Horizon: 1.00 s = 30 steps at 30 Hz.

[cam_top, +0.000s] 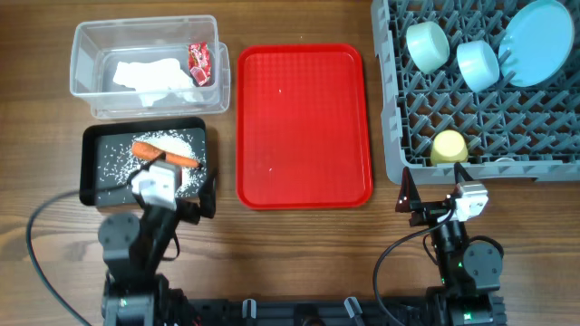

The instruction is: Sort waste into correct bins and load items into the dishwasher rack

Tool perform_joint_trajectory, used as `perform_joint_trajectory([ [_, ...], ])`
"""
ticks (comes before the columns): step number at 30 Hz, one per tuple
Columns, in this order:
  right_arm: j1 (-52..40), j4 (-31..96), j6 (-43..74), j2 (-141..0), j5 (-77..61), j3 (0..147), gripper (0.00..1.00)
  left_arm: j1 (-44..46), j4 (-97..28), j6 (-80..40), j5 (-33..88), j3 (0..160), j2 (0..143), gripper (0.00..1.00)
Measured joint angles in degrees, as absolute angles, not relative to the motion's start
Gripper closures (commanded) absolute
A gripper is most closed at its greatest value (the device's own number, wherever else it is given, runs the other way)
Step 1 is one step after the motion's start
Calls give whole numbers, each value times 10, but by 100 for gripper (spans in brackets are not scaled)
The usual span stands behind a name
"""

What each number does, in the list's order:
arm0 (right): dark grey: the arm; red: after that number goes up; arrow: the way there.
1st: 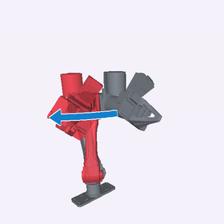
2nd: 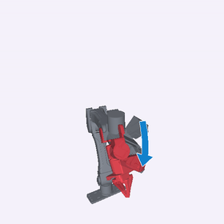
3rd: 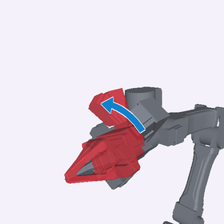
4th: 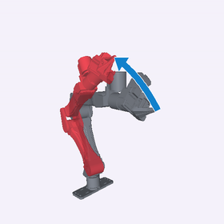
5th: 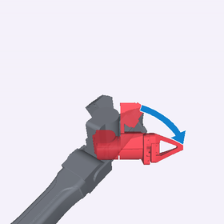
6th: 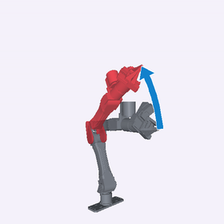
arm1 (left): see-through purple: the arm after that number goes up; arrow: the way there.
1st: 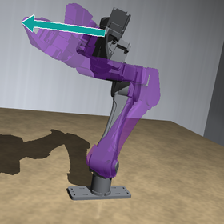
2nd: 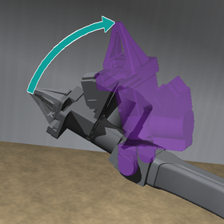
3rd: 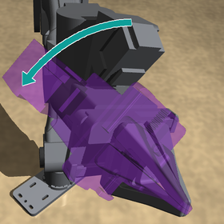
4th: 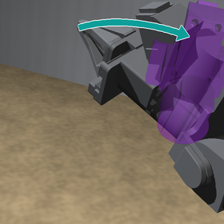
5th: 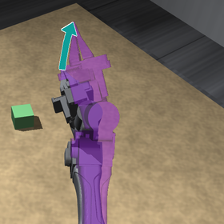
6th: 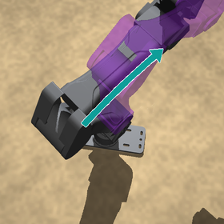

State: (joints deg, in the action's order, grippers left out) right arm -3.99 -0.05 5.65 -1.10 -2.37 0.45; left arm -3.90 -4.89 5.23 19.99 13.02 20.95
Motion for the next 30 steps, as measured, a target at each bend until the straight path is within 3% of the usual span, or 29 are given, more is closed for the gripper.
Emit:
perform_joint_trajectory([
  [15,-40,-1,57,-11,-25,4,0,-39,-16,37,150,14,24,0],
  [30,-40,-1,57,-11,-25,4,0,-39,-30,20,144,7,8,0],
])
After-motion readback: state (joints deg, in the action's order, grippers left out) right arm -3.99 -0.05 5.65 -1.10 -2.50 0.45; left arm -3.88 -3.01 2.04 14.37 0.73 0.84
